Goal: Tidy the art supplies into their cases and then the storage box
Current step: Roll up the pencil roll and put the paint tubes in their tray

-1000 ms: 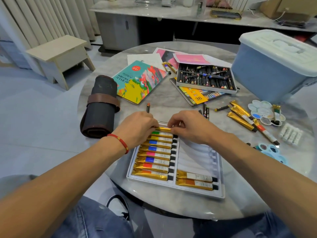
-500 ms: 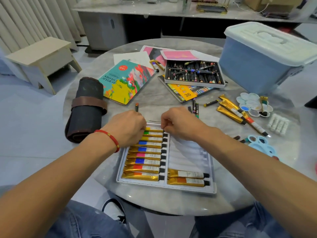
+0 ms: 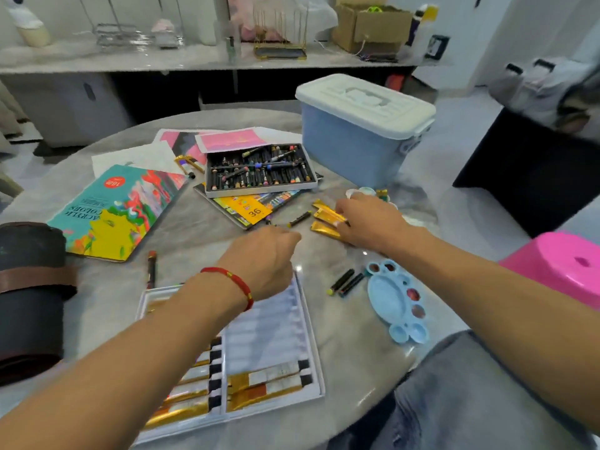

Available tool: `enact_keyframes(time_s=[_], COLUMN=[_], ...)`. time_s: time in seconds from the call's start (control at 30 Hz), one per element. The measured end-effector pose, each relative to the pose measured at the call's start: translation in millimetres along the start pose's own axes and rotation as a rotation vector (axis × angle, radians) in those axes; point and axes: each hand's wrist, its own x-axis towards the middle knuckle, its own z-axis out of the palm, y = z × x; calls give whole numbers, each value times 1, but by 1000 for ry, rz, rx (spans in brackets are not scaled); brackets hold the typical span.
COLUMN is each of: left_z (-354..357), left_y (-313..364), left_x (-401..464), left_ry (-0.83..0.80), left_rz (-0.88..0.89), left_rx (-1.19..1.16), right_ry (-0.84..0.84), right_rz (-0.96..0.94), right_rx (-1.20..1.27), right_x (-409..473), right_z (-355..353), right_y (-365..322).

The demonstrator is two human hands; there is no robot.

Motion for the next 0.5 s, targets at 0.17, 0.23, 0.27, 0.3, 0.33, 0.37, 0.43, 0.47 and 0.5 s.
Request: enact_keyframes(time_s=[0.17,0.23,0.27,0.3,0.33,0.37,0.43,0.47,0.5], left_z=[17,26,31,34,36,36,36,35,35], left_y=[40,44,44,45,47,48,50,50,50], left_x=[100,128,135,140,143,144,146,146,145], left_ry=[-57,-67,-82,-85,-71,-46,-13,-14,-30], left_rz=[105,156,168,178,192,211,247,254,249], left_rx=[50,206,288,361,417,456,485,476,462], right_ry=[-41,-73,-96,-119,-130,-126,-55,-4,32], right_rz=[62,79,70,57,54,65,129,176,237], right_rx=[-89,-111,-97,-73,-46,-16,55,101,163], right_x=[-7,-11,-14,-14,-14,-11,-3,3,10], right_z=[5,16,22,27,29,28,23,20,19], right_y=[26,30,29,31,33,37,50,57,63])
